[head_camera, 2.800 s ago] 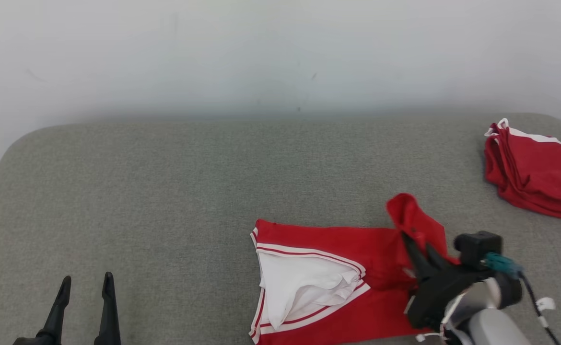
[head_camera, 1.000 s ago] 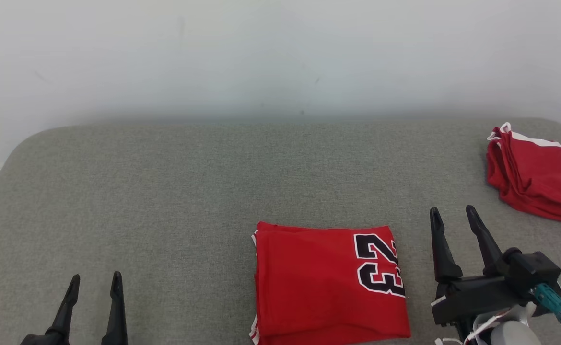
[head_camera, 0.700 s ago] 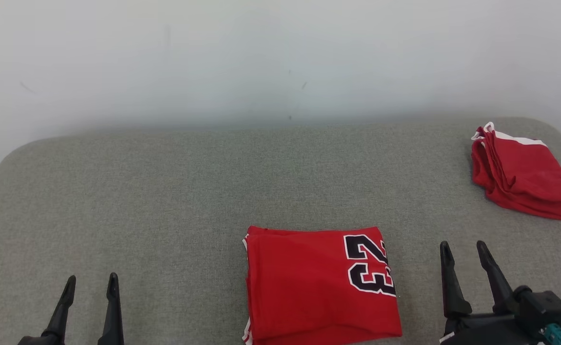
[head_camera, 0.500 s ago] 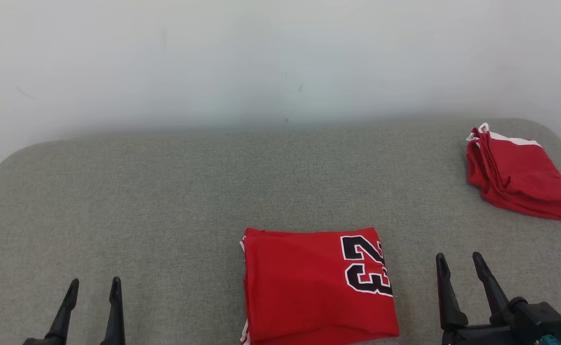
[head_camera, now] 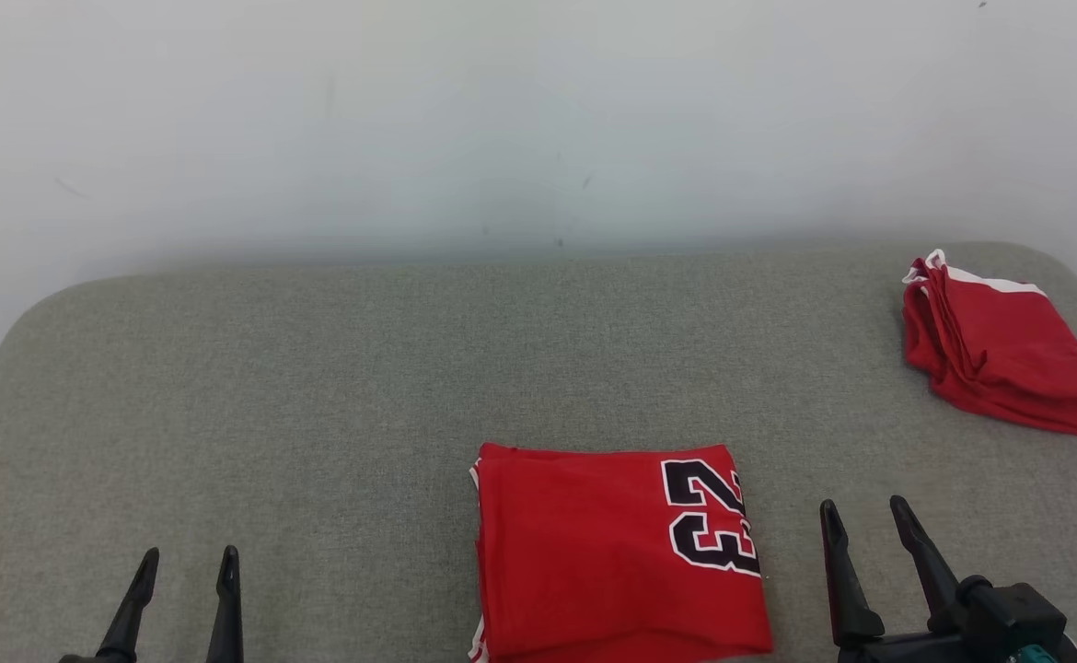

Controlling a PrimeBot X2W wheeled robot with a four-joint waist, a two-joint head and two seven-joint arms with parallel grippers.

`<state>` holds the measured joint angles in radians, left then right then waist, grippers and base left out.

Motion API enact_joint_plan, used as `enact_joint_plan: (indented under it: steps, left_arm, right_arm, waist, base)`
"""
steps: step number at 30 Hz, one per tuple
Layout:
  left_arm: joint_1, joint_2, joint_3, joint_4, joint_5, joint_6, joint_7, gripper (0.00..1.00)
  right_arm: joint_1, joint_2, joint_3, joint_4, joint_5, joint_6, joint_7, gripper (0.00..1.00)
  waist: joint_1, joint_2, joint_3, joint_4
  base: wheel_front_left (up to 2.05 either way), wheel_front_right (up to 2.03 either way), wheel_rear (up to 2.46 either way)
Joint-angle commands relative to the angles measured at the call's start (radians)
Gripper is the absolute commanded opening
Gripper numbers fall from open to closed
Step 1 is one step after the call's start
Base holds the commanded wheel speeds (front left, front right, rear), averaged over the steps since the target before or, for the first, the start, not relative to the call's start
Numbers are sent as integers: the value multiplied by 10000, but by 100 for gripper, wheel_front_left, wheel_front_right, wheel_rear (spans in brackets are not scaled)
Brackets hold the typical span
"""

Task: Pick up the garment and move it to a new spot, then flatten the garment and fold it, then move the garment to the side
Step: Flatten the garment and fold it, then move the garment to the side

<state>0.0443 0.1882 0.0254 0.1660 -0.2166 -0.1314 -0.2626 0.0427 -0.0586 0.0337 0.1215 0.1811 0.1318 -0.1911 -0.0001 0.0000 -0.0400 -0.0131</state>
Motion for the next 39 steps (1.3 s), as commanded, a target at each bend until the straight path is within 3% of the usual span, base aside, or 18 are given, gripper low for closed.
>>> enact_joint_plan:
  steps: [1,34,39]
  left_arm:
    - [42,36,1,18,82,17,-26,100]
    - [-42,2,-4,114,137,17,-26,100]
    - [-61,7,26,93,124,17,-26,100]
  right_arm:
    - [107,17,18,-31,-68,-30,39,100]
    - [-38,45,111,135,-142,-30,138,100]
    - [-657,-123,425,59,-244,-30,274,100]
  waist:
    - [1,0,-1,9]
    - [1,0,36,102]
    - [1,0,98,60]
  base:
    - [0,0,0]
    - [0,0,0]
    - [0,0,0]
